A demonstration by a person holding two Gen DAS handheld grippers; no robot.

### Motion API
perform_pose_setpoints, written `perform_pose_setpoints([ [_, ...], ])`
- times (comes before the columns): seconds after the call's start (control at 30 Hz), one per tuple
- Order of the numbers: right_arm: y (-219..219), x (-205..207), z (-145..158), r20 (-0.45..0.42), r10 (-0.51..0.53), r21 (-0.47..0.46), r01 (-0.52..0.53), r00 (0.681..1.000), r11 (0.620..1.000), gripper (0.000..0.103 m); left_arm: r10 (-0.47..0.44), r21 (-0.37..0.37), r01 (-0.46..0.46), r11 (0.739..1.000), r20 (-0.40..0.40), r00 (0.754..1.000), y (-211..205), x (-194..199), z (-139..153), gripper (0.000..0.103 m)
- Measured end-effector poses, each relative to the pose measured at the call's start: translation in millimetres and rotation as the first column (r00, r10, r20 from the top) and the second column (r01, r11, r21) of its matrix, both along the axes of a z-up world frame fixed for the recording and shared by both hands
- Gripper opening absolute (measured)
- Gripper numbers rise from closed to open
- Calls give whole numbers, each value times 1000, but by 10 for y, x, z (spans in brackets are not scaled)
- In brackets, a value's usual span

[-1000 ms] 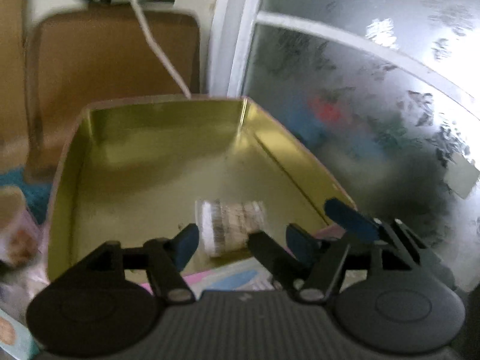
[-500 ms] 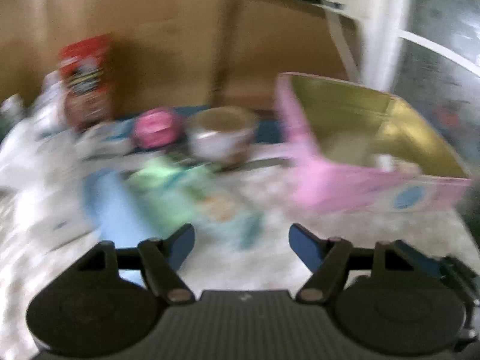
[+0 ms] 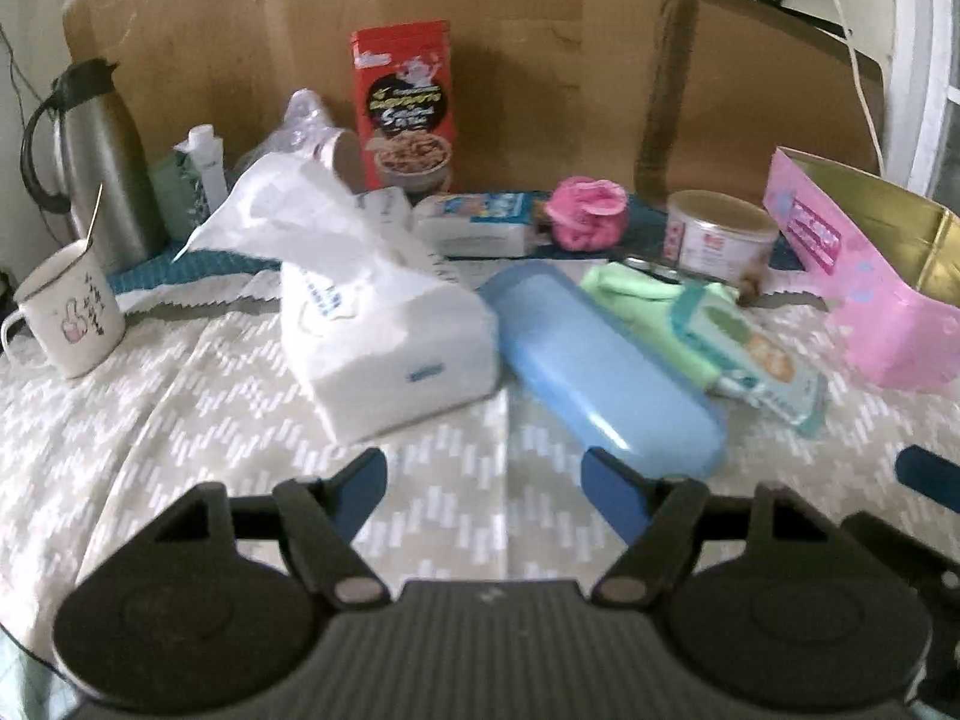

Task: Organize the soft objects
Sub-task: 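Grasp the blue glasses case with the left gripper and lift it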

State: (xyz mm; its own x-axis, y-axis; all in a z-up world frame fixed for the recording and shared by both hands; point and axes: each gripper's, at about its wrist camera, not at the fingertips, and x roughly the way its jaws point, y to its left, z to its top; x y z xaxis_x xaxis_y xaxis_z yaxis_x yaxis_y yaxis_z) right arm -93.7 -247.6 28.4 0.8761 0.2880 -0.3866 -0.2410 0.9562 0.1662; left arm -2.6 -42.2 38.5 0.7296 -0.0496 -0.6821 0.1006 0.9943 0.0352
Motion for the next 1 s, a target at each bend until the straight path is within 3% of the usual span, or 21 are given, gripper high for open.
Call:
perform_pose_setpoints([
  [0.67,806,867,-68,-174,118,-80,-133,978,988,67,90,-86,-90,992,-4,996,677,122,-157,74],
  [0.73,822,934,-93,-174,131,-82,-147,976,986,56,97,-91,-97,991,-8,995,706,109,-161,74],
  [0.8,804,920,-89,-165,140,-85,-155,976,984,56,94,-102,-95,990,-16,995,720,110,-162,74],
  [0.9,704,751,-75,-169,176,-85,-193,970,978,56,43,-150,-46,988,-24,999,669,112,-148,74],
  [1.0,475,429,-78,-176,244,-115,-266,954,957,56,-98,-223,89,971,-31,995,473,123,-129,77],
])
